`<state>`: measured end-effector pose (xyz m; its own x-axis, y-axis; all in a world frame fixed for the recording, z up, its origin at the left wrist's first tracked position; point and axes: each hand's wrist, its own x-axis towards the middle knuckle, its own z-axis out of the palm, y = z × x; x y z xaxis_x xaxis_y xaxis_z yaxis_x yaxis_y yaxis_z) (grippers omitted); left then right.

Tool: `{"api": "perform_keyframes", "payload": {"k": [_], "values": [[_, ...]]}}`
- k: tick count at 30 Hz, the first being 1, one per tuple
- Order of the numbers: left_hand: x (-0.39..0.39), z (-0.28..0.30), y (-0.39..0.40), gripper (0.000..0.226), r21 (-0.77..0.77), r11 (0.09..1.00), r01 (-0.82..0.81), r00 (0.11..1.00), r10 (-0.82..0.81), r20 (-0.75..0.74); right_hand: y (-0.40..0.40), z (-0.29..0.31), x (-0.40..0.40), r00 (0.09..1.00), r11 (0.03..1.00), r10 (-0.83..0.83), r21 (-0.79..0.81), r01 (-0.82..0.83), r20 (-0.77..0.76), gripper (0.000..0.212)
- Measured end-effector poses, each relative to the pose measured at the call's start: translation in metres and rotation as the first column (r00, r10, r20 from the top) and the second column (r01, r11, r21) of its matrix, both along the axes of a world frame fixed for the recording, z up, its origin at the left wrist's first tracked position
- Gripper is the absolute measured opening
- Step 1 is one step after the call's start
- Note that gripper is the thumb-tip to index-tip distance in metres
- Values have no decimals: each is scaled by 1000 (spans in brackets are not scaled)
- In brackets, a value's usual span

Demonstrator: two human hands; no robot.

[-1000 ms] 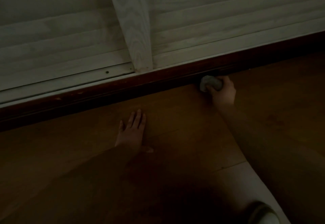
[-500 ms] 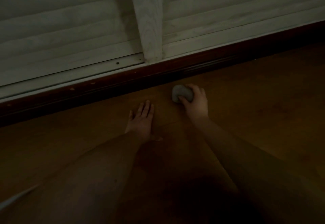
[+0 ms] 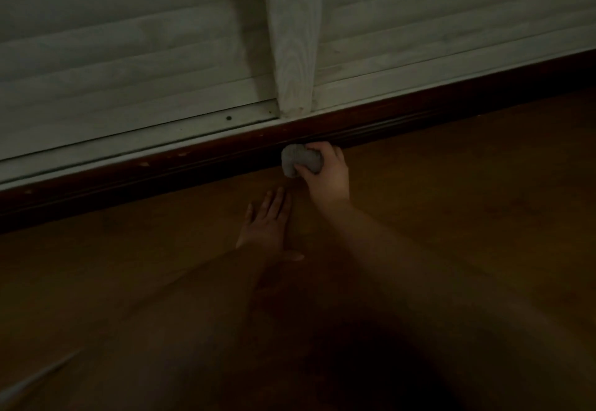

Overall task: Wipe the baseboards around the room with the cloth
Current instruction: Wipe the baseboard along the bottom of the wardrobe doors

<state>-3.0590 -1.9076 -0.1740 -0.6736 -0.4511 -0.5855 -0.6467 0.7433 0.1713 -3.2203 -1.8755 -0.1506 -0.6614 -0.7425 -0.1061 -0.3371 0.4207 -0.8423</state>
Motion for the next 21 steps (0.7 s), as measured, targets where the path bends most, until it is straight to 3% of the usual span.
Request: {"api": "perform_keyframes", "payload": {"k": [6, 15, 21], "values": [[-1, -3, 1, 135, 0, 1000, -7, 1000, 7, 6, 18, -1, -44, 996, 1000, 9, 4, -8, -86, 37], [0, -2, -1, 134, 22, 1000, -2, 1000, 1, 13, 57, 6, -150, 952, 991, 48, 134, -8, -301, 38], [-1, -3, -1, 134, 7, 1000, 0, 1000, 0, 20, 70, 4, -176, 943, 969, -144, 152, 196, -300, 40]]}}
